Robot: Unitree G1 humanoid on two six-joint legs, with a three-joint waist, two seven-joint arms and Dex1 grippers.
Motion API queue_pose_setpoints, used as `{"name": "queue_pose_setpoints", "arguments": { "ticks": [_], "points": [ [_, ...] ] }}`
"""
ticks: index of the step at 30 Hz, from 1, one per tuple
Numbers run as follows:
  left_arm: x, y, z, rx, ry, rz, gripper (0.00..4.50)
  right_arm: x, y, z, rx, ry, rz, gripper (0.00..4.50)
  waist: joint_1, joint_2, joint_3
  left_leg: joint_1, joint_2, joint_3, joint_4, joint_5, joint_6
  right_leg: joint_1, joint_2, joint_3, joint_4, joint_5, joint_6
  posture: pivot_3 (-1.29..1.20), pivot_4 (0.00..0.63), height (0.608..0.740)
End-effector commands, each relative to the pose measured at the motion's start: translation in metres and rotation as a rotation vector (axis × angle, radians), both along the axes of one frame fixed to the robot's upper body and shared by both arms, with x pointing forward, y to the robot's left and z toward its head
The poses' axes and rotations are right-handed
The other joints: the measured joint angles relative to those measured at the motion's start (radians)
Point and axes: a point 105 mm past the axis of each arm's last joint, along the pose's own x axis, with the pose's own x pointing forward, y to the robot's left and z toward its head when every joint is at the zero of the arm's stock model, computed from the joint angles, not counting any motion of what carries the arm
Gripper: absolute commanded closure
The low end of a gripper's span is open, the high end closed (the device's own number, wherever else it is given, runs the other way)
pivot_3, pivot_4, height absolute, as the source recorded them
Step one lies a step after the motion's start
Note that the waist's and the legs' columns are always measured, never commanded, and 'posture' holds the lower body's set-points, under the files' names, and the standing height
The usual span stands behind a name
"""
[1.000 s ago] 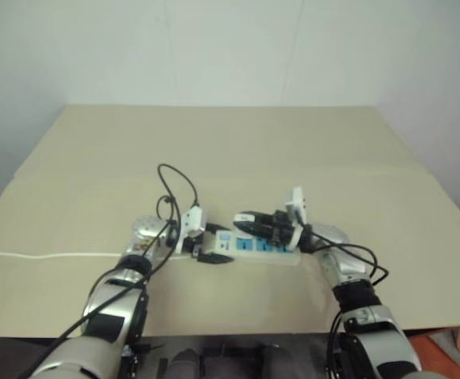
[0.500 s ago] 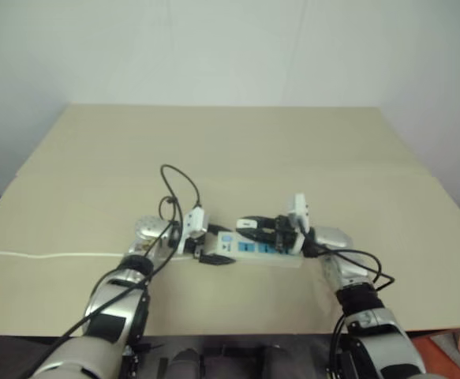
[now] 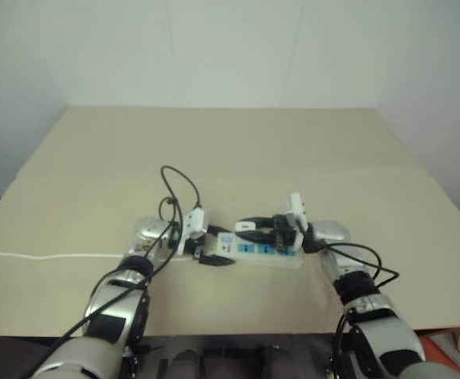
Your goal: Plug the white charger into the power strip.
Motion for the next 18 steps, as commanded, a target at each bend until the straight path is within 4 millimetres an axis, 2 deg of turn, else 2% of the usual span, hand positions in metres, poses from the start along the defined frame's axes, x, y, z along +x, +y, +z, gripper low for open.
{"name": "queue_pose_setpoints", "arguments": {
  "ticks": [1,9,13,18],
  "points": [
    [0.003,0.005,0.011,-0.008,-0.052,0.001,1.21,-0.006,-0.015,-0.058,-0.129,0.182,-0.071,3.36,-0.001,0.000,-0.001,0.001,0.000,0.000,0.000,0.000,0.000,0.000,0.000,0.000,0.000,0.000,0.000,0.00,0.150,0.740],
    [0.003,0.009,0.011,-0.005,-0.052,0.008,1.21,-0.011,-0.016,-0.077,-0.117,0.246,-0.115,3.36,-0.005,0.001,-0.006,0.010,0.001,0.000,-0.001,0.000,0.000,0.007,0.001,0.002,0.001,0.000,0.000,0.00,0.150,0.740],
    [0.003,0.009,0.011,-0.002,-0.052,0.007,1.21,-0.013,-0.014,-0.075,-0.108,0.202,-0.101,3.36,-0.006,0.001,-0.006,0.019,0.001,0.000,-0.003,-0.001,-0.001,0.015,0.001,0.002,-0.002,-0.001,0.000,0.00,0.150,0.740],
    [0.003,0.009,0.012,0.001,-0.053,0.004,1.21,-0.014,-0.013,-0.072,-0.121,0.194,-0.057,3.36,-0.006,0.001,-0.006,0.019,0.001,0.000,-0.003,-0.001,-0.002,0.015,0.001,0.002,-0.001,-0.001,0.000,0.00,0.150,0.740]
  ]
}}
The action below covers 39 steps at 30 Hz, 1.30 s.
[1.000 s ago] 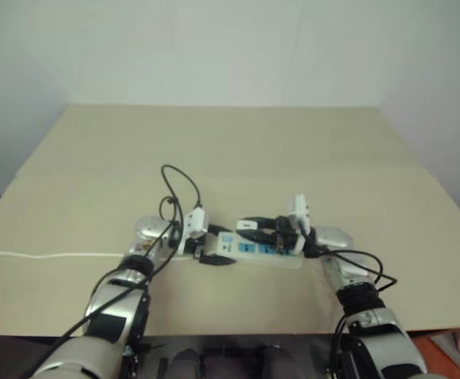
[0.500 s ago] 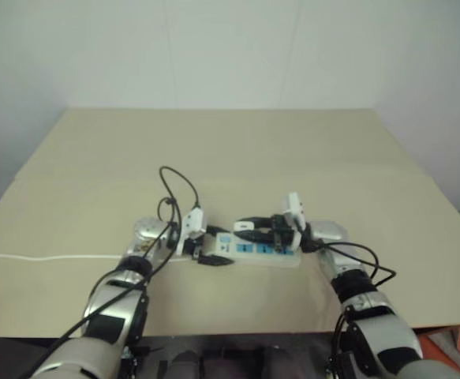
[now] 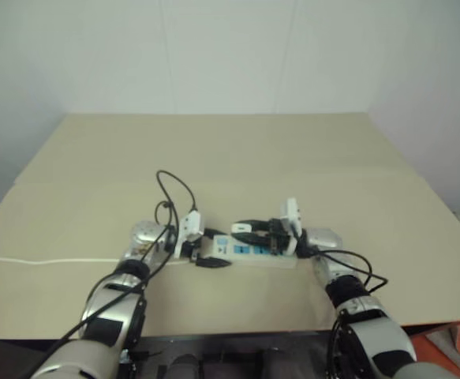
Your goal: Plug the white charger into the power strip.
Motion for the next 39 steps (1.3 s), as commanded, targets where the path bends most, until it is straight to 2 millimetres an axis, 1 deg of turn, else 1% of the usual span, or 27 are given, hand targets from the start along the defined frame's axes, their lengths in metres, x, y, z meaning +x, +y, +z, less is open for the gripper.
{"name": "queue_pose_setpoints", "arguments": {
  "ticks": [1,4,7,9,11,12,17,18,19,24,27,30,35,37,38,39],
  "points": [
    [0.005,0.003,0.020,-0.004,-0.075,-0.032,1.21,-0.013,-0.017,-0.058,-0.165,0.210,-0.017,3.36,0.000,0.000,0.000,0.000,0.000,0.000,0.000,0.000,0.000,0.000,0.000,0.000,0.000,0.000,0.000,0.00,0.150,0.740],
    [0.005,0.002,0.020,-0.004,-0.076,-0.032,1.21,-0.012,-0.017,-0.060,-0.175,0.218,-0.015,3.36,0.000,0.000,0.000,0.000,0.000,0.000,0.000,0.000,0.000,0.000,0.000,0.000,0.000,0.000,0.000,0.00,0.150,0.740],
    [0.005,0.002,0.020,-0.002,-0.075,-0.032,1.21,-0.010,-0.018,-0.064,-0.198,0.279,-0.019,3.36,-0.003,0.000,0.000,0.000,0.000,0.000,0.000,0.000,0.000,0.000,0.000,0.000,0.000,0.000,0.000,0.00,0.150,0.740],
    [0.005,0.002,0.020,-0.001,-0.075,-0.031,1.21,-0.009,-0.018,-0.064,-0.195,0.286,-0.023,3.36,-0.005,0.000,0.000,0.000,0.000,0.000,0.000,0.000,0.000,0.000,0.000,0.000,0.000,0.000,0.000,0.00,0.150,0.740],
    [0.005,0.003,0.019,0.000,-0.075,-0.030,1.21,-0.009,-0.018,-0.063,-0.194,0.262,-0.019,2.63,-0.005,0.000,0.000,0.000,0.000,0.000,0.000,0.000,0.000,0.000,0.000,0.000,0.000,0.000,0.000,0.00,0.150,0.740],
    [0.005,0.003,0.019,0.001,-0.075,-0.030,1.21,-0.010,-0.018,-0.062,-0.195,0.249,-0.018,2.36,-0.005,0.000,0.000,0.000,0.000,0.000,0.000,0.000,0.000,0.000,0.000,0.000,0.000,0.000,0.000,0.00,0.150,0.740],
    [0.005,0.003,0.019,0.001,-0.075,-0.029,1.21,-0.012,-0.018,-0.060,-0.190,0.195,-0.006,0.59,-0.006,-0.001,-0.001,0.000,0.000,0.000,0.000,0.000,0.000,0.000,0.000,0.000,0.000,0.000,0.000,0.00,0.150,0.740],
    [0.005,0.003,0.019,0.000,-0.075,-0.029,1.21,-0.012,-0.018,-0.060,-0.189,0.191,-0.009,0.18,-0.006,-0.001,-0.001,0.000,0.000,0.000,-0.001,0.000,0.000,0.000,0.000,0.000,0.000,0.000,0.000,0.00,0.150,0.740],
    [0.005,0.003,0.019,0.000,-0.074,-0.029,1.21,-0.012,-0.018,-0.060,-0.187,0.188,-0.012,0.05,-0.006,-0.001,-0.001,0.000,0.000,0.000,-0.001,0.000,0.000,0.000,0.000,0.000,0.000,0.000,0.000,0.00,0.150,0.740],
    [0.005,0.002,0.019,-0.001,-0.075,-0.029,1.21,-0.010,-0.019,-0.054,-0.171,0.160,-0.013,0.05,-0.007,-0.001,-0.001,0.000,0.000,-0.001,-0.001,0.000,0.000,0.000,0.000,0.000,-0.001,0.000,0.000,0.00,0.150,0.740],
    [0.005,0.002,0.019,-0.001,-0.075,-0.029,1.21,-0.007,-0.021,-0.044,-0.170,0.141,-0.008,0.05,-0.007,-0.001,-0.001,0.000,0.000,0.000,-0.001,0.000,0.000,0.000,0.000,0.000,-0.001,0.000,0.000,0.00,0.150,0.740],
    [0.005,0.002,0.020,-0.003,-0.077,-0.030,1.21,0.000,-0.028,-0.025,-0.172,0.104,-0.032,0.05,-0.006,-0.001,0.000,0.000,0.000,-0.001,-0.002,0.000,-0.001,0.000,0.000,0.000,-0.001,0.000,0.000,0.00,0.150,0.740],
    [0.003,0.001,0.017,0.000,-0.075,-0.034,1.21,0.002,-0.040,0.018,-0.158,0.000,-0.055,0.05,0.001,0.000,0.000,-0.004,0.000,0.000,-0.003,0.000,-0.001,-0.004,0.000,0.000,-0.002,0.000,0.000,0.00,0.150,0.740],
    [0.003,0.000,0.016,0.000,-0.072,-0.036,1.21,0.003,-0.040,0.031,-0.145,-0.032,-0.079,0.05,0.000,0.000,0.000,-0.008,0.000,0.000,-0.004,0.000,-0.001,-0.009,0.000,0.000,-0.001,0.000,0.000,0.00,0.150,0.740],
    [0.002,-0.001,0.015,-0.001,-0.071,-0.036,1.21,0.003,-0.040,0.038,-0.132,-0.047,-0.087,0.05,-0.001,0.000,0.001,-0.014,0.000,0.001,-0.003,0.000,-0.001,-0.017,0.000,0.002,0.000,0.000,-0.001,0.00,0.150,0.740],
    [0.002,-0.001,0.015,-0.001,-0.069,-0.037,1.21,0.003,-0.039,0.043,-0.125,-0.060,-0.090,0.05,0.000,0.001,0.001,-0.017,0.000,0.001,-0.003,0.000,-0.001,-0.020,0.000,0.002,0.001,0.000,-0.001,0.00,0.150,0.740]
  ]
}}
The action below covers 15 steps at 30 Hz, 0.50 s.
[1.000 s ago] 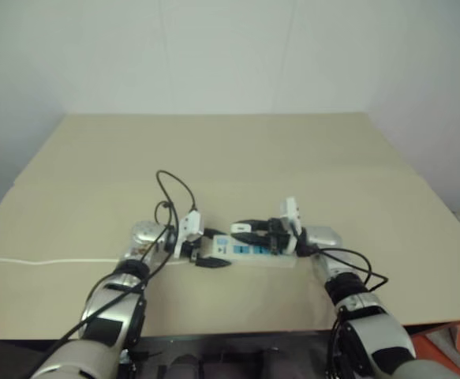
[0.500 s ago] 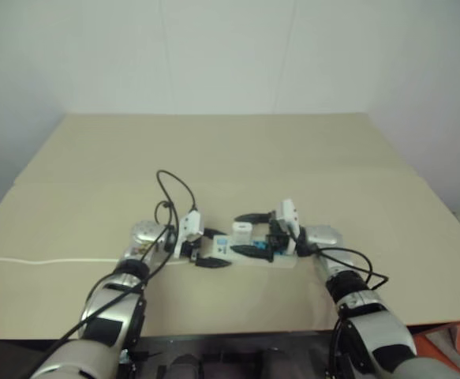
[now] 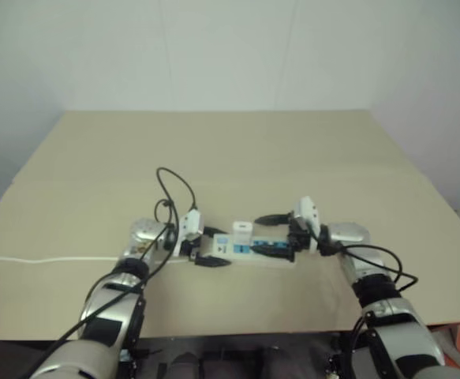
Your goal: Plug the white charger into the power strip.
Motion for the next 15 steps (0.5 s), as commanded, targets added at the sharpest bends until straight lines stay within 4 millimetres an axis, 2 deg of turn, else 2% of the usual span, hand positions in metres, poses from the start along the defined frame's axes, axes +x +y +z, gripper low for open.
{"name": "queue_pose_setpoints", "arguments": {
  "ticks": [1,9,12,15],
  "points": [
    [0.002,-0.003,0.007,0.002,-0.039,-0.017,1.21,-0.001,0.005,0.035,0.062,-0.081,0.005,0.05,0.001,0.001,0.000,-0.001,0.000,0.000,0.000,0.000,0.000,-0.001,0.000,0.000,0.000,0.000,0.000,0.00,0.150,0.740],
    [0.002,-0.006,0.007,-0.001,-0.034,-0.019,1.21,-0.013,0.016,0.057,0.083,-0.134,0.046,0.05,0.009,0.001,0.001,-0.002,0.000,0.000,0.000,0.000,0.000,0.000,0.000,-0.002,-0.002,0.000,0.000,0.00,0.150,0.740],
    [0.002,-0.006,0.007,-0.001,-0.034,-0.018,1.21,-0.015,0.020,0.059,0.074,-0.141,0.050,0.05,0.009,0.001,0.001,-0.002,0.000,0.000,0.000,0.000,0.000,0.001,0.000,-0.002,-0.002,0.000,0.000,0.00,0.150,0.740],
    [0.002,-0.006,0.006,0.000,-0.034,-0.015,1.21,-0.014,0.024,0.051,0.021,-0.114,0.043,0.05,0.009,0.001,0.001,-0.002,0.000,0.000,0.000,0.000,0.000,0.001,0.000,-0.002,-0.002,0.000,0.000,0.00,0.150,0.740]
  ]
}}
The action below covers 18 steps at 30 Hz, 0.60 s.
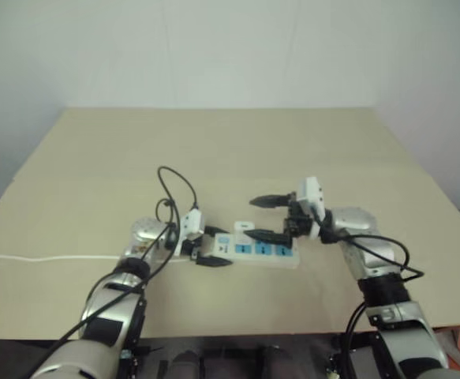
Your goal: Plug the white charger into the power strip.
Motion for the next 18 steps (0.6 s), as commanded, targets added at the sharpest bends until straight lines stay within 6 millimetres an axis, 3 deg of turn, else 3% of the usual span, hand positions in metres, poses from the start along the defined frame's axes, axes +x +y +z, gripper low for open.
{"name": "queue_pose_setpoints", "arguments": {
  "ticks": [1,6,16,18],
  "points": [
    [0.002,-0.002,0.006,0.003,-0.028,-0.004,1.21,0.001,0.004,-0.002,-0.045,0.016,-0.013,0.05,0.000,0.000,0.000,0.000,0.000,0.000,0.000,0.000,0.000,0.000,0.000,0.000,0.000,0.000,0.000,0.00,0.150,0.740],
    [0.002,-0.002,0.005,0.000,-0.028,-0.003,1.21,0.011,0.010,-0.011,-0.058,0.067,-0.052,0.05,0.000,0.000,0.000,0.000,0.000,0.000,0.000,0.000,0.000,0.000,0.000,0.000,0.000,0.000,0.000,0.00,0.150,0.740],
    [0.001,-0.001,0.005,-0.001,-0.031,-0.001,1.21,0.008,0.011,-0.016,-0.061,0.109,-0.018,0.05,0.000,0.000,0.000,0.000,0.000,0.000,0.000,0.000,0.000,0.000,0.000,0.000,0.000,0.000,0.000,0.00,0.150,0.740],
    [0.001,-0.001,0.005,-0.001,-0.032,-0.001,1.21,0.007,0.012,-0.018,-0.060,0.115,-0.012,0.42,0.000,0.000,0.000,0.000,0.000,0.000,0.000,0.000,0.000,0.000,0.000,0.000,0.000,0.000,0.000,0.00,0.150,0.740]
  ]
}}
